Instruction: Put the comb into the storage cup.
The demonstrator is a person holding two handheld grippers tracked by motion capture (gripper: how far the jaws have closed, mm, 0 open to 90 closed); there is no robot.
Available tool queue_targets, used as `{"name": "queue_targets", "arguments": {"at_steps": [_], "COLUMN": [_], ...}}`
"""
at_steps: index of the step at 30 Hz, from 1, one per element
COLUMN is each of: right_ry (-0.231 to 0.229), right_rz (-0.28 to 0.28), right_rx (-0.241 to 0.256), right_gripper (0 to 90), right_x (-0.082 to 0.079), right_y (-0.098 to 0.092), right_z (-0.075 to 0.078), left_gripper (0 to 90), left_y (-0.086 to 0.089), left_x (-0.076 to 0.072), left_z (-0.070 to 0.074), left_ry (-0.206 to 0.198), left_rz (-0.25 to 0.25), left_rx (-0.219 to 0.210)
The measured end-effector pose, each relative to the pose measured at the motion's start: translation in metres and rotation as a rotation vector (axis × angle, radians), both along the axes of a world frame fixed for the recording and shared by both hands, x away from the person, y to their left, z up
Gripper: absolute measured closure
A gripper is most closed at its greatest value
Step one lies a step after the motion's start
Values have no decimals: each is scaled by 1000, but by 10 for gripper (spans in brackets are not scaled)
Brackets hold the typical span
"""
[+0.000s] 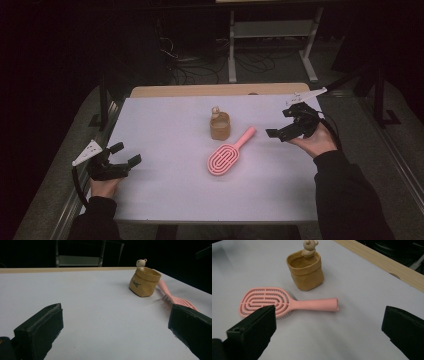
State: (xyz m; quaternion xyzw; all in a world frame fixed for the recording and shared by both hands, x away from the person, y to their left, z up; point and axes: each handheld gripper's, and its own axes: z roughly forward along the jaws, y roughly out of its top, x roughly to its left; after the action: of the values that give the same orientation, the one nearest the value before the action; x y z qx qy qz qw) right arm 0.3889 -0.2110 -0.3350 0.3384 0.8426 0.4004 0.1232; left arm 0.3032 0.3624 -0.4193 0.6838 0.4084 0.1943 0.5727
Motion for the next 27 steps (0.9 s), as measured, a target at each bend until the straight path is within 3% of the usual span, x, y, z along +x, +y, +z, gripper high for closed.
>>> {"name": "queue_targets", "arguments": {"at_steps": [9, 19, 27], "right_ry": [8, 34, 53], "right_rz": [12, 9, 2], "right_rx": [11, 19, 3], "right_gripper": [0, 0, 0], "right_x": [12, 26, 39], "right_y": [8, 12, 26], "right_z": [-3, -16, -23], "left_gripper": [0, 0, 0], "left_y": [0, 0, 0], "left_x": [0, 1, 2], "left_z": [0, 0, 0], "left_ry": [-3, 0, -1], "left_rz": [1, 3, -1], "left_rx": [-4, -4, -6]}}
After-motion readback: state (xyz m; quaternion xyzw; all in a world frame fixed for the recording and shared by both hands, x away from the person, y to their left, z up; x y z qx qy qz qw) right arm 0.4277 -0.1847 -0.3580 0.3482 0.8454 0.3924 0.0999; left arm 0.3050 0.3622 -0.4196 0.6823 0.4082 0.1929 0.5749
